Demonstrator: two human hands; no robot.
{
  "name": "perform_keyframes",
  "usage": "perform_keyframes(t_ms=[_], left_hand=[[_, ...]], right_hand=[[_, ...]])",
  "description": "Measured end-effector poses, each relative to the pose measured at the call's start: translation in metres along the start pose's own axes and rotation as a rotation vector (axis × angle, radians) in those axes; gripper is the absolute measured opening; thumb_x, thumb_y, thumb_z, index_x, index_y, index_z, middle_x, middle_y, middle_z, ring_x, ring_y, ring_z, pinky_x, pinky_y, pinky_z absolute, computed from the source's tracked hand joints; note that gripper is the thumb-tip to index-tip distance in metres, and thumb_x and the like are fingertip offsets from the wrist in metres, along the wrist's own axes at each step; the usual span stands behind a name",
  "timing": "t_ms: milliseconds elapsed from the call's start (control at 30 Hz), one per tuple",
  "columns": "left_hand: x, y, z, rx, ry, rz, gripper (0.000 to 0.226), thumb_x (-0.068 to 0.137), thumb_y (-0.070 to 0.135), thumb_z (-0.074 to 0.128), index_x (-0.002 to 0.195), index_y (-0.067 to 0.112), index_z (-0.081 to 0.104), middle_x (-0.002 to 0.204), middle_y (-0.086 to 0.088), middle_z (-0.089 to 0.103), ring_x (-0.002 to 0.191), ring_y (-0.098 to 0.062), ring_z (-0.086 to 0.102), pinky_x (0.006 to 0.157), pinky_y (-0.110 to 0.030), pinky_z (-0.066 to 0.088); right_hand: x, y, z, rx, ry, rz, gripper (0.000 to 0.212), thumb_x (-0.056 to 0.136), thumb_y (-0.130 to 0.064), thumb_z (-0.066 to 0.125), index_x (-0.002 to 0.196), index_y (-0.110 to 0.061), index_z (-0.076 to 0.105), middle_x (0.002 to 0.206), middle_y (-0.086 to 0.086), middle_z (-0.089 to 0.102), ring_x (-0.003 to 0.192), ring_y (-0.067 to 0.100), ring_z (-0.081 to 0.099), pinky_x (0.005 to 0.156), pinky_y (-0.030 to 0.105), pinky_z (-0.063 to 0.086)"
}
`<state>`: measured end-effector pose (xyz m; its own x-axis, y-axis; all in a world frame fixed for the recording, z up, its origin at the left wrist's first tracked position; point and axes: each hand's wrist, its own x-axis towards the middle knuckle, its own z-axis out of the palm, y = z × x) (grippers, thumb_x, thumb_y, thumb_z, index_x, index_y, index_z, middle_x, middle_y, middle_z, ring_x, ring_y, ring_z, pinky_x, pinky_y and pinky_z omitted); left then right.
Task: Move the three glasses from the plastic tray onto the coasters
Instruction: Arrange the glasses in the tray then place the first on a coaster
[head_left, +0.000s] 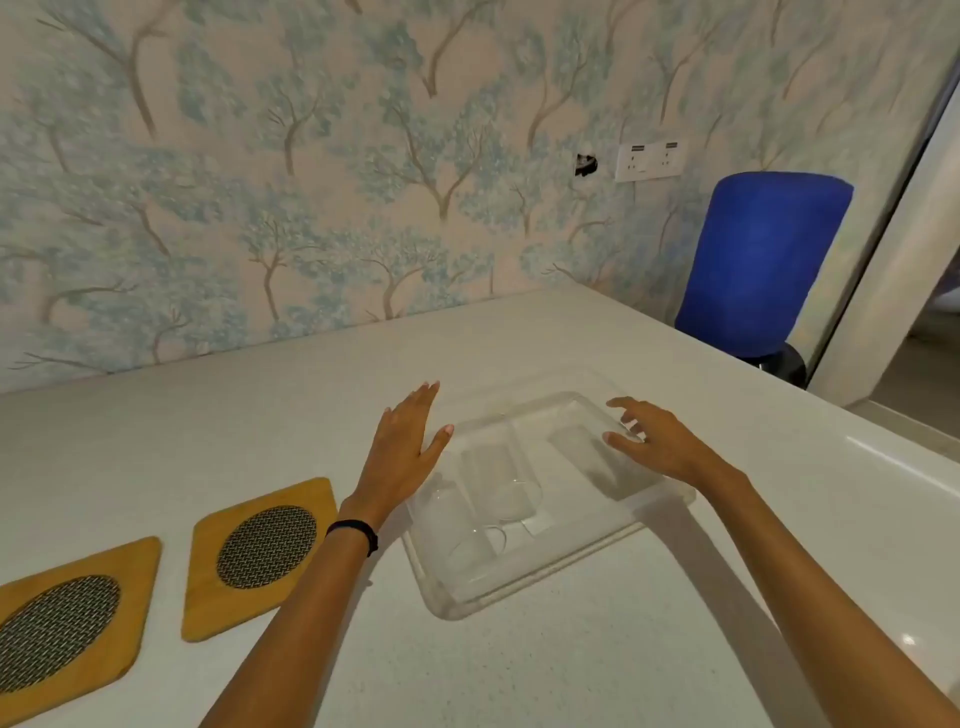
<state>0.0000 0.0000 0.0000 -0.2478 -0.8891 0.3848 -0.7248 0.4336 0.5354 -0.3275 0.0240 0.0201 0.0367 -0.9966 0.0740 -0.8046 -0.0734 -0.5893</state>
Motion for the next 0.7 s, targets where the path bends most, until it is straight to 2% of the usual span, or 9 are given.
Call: perform_keyframes(t_ms=[100,233,400,567,700], left_hand=[[0.0,-0.001,0.001,-0.01,0.028,-0.012,0.056,0.096,0.037,0.04,0.145,0.023,0.018,0.155,-0.003,0.023,0.143,-0.019,0.018,0.118,-0.041,0.006],[-0.002,-0.007,0.005,0.015,0.029,-0.086,0.053,0.096,0.038,0.037,0.144,0.022,0.024,0.155,-0.006,0.022,0.143,-0.02,0.015,0.118,-0.042,0.007],[-0.001,-0.015,0.013,0.018,0.01,-0.193,0.051,0.097,0.042,0.032,0.143,0.021,0.026,0.156,-0.005,0.019,0.144,-0.02,0.01,0.117,-0.04,0.004],[0.001,-0.017,0.015,-0.013,-0.03,-0.244,0.05,0.097,0.043,0.029,0.142,0.022,0.028,0.156,-0.004,0.02,0.144,-0.019,0.009,0.117,-0.04,0.006],[0.001,-0.018,0.015,-0.005,-0.031,-0.242,0.05,0.097,0.041,0.029,0.142,0.021,0.028,0.156,-0.005,0.02,0.144,-0.02,0.009,0.117,-0.04,0.006]], right_hand=[[-0.001,-0.002,0.001,0.015,-0.106,0.064,0.054,0.088,-0.042,0.053,0.136,-0.025,0.035,0.128,0.014,0.052,0.104,0.027,0.056,0.092,0.039,0.047],[-0.001,-0.002,0.006,0.014,-0.146,0.11,0.064,0.085,-0.048,0.054,0.139,-0.027,0.027,0.127,0.016,0.054,0.105,0.028,0.056,0.092,0.038,0.046],[0.001,0.002,0.01,0.007,-0.159,0.14,0.076,0.079,-0.052,0.06,0.141,-0.027,0.023,0.126,0.017,0.055,0.103,0.025,0.055,0.091,0.036,0.044],[0.005,0.004,0.009,0.026,-0.147,0.165,0.075,0.079,-0.048,0.063,0.14,-0.024,0.026,0.127,0.017,0.055,0.11,0.03,0.056,0.095,0.04,0.044],[0.005,0.006,0.013,0.045,-0.082,0.158,0.07,0.079,-0.045,0.065,0.137,-0.024,0.032,0.121,0.015,0.059,0.097,0.023,0.056,0.09,0.036,0.045]])
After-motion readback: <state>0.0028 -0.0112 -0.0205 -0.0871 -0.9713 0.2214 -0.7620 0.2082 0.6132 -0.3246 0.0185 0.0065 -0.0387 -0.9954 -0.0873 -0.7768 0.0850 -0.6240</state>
